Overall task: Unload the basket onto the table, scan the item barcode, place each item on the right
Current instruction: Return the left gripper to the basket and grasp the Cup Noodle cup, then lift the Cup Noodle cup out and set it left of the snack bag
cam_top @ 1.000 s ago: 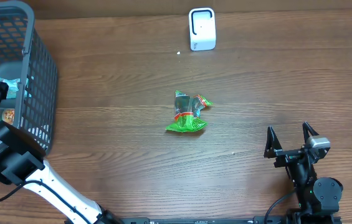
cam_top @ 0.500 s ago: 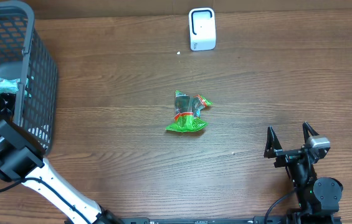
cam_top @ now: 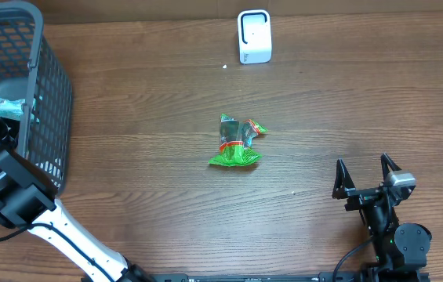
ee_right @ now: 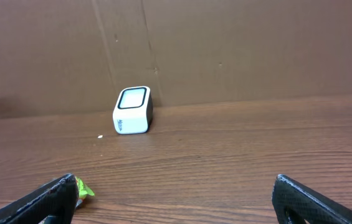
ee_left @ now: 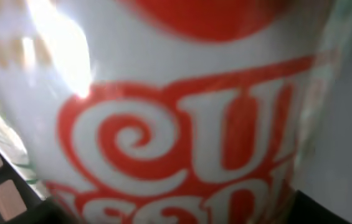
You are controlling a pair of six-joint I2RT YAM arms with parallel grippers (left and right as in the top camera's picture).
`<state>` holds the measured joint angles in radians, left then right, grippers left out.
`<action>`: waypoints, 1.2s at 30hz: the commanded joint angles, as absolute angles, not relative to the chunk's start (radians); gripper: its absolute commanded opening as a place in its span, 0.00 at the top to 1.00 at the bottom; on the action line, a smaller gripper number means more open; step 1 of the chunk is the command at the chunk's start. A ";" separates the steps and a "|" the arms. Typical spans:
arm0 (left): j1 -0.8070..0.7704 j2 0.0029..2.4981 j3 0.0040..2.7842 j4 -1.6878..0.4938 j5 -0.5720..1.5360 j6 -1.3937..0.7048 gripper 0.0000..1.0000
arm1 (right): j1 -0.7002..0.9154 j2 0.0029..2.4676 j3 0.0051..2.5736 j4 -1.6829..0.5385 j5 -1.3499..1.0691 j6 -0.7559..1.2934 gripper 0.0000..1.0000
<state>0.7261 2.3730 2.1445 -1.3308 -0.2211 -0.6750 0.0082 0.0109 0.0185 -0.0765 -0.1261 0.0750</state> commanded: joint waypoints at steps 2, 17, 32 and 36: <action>0.725 2.374 2.182 -1.358 -0.238 -0.649 0.39 | 0.013 0.003 0.008 -0.073 -0.124 0.079 0.00; 0.665 2.373 2.441 -1.501 -0.189 -0.559 0.45 | 0.013 0.003 0.008 -0.073 -0.124 0.079 0.00; 0.530 2.336 2.947 -1.690 -0.109 -0.449 0.45 | 0.013 0.003 0.008 -0.073 -0.124 0.079 0.00; 0.499 2.242 2.964 -1.690 -0.084 -0.447 0.44 | 0.013 0.003 0.008 -0.073 -0.124 0.079 0.00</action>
